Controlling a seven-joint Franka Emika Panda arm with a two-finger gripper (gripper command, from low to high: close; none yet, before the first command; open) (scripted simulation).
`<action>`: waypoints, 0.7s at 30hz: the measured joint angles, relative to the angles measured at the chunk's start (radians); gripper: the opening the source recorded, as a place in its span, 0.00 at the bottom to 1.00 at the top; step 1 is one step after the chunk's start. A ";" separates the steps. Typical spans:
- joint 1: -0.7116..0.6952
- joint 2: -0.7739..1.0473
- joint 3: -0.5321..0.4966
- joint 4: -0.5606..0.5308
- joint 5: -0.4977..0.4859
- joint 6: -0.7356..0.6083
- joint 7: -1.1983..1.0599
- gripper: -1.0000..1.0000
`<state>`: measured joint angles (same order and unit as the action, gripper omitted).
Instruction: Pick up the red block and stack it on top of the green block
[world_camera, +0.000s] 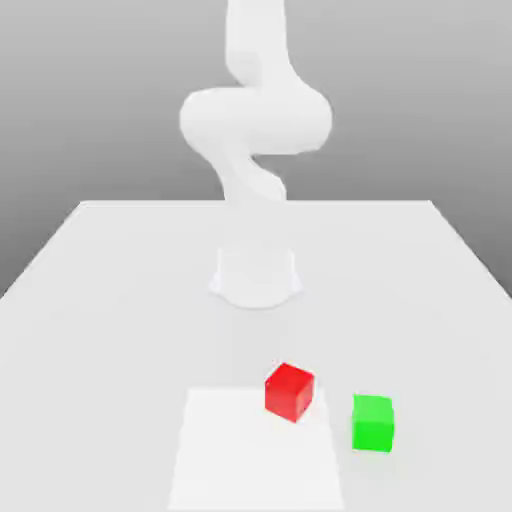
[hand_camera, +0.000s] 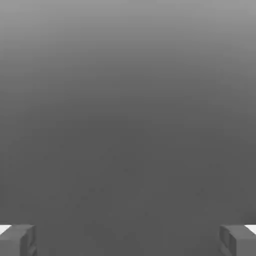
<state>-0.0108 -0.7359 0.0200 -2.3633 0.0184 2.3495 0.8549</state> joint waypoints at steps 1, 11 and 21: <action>-0.004 0.032 0.010 -0.030 0.008 0.024 0.028 0.50; -0.041 0.344 0.126 -0.327 0.064 0.261 0.317 0.50; -0.062 0.793 0.168 -0.529 -0.082 0.601 0.689 0.50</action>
<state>-0.0725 0.0569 0.1884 -2.8918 -0.0632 2.9510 1.5439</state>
